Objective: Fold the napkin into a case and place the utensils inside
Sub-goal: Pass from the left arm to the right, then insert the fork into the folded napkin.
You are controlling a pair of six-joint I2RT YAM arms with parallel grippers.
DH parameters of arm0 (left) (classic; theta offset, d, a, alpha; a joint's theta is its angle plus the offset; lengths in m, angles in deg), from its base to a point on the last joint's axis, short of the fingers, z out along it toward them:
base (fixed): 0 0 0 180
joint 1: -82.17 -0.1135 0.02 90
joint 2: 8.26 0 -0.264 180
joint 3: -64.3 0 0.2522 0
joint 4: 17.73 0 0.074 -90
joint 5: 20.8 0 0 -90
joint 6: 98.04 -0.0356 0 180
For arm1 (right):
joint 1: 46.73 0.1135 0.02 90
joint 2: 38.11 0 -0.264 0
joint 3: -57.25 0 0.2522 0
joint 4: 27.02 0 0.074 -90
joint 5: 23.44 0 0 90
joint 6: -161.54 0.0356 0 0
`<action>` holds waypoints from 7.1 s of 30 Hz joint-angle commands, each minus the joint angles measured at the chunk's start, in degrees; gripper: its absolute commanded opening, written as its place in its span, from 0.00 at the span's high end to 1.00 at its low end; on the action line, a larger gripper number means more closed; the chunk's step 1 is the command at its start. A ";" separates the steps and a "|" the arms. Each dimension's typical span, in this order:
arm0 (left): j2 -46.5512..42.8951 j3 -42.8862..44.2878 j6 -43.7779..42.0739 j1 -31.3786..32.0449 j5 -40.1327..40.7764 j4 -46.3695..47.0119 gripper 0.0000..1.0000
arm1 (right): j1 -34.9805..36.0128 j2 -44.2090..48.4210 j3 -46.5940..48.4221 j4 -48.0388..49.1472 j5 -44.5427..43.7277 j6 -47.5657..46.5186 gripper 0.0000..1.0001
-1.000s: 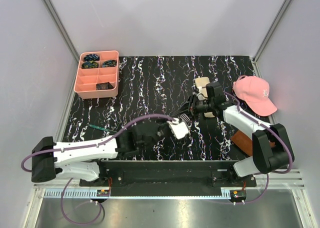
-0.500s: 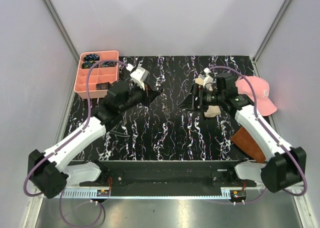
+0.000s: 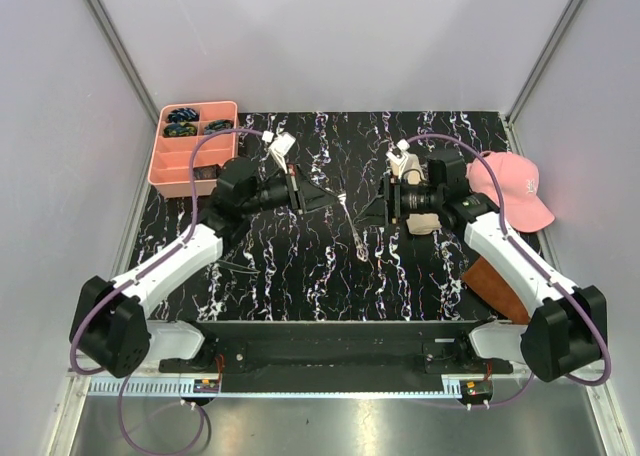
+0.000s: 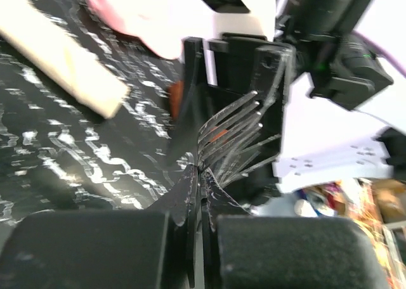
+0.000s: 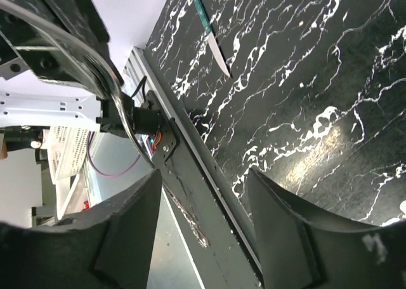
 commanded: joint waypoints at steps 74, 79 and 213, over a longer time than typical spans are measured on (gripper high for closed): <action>5.78 7.80 7.25 6.52 11.86 -12.95 1.00 | 17.65 -11.14 29.32 -19.61 -44.70 0.54 0.67; 5.95 8.06 7.07 6.52 12.03 -13.56 0.96 | 17.65 -10.44 28.53 -19.17 -47.07 0.28 0.97; 56.67 25.02 23.86 20.76 16.34 17.28 0.88 | -8.89 -51.92 55.42 -14.16 -53.14 -24.77 1.00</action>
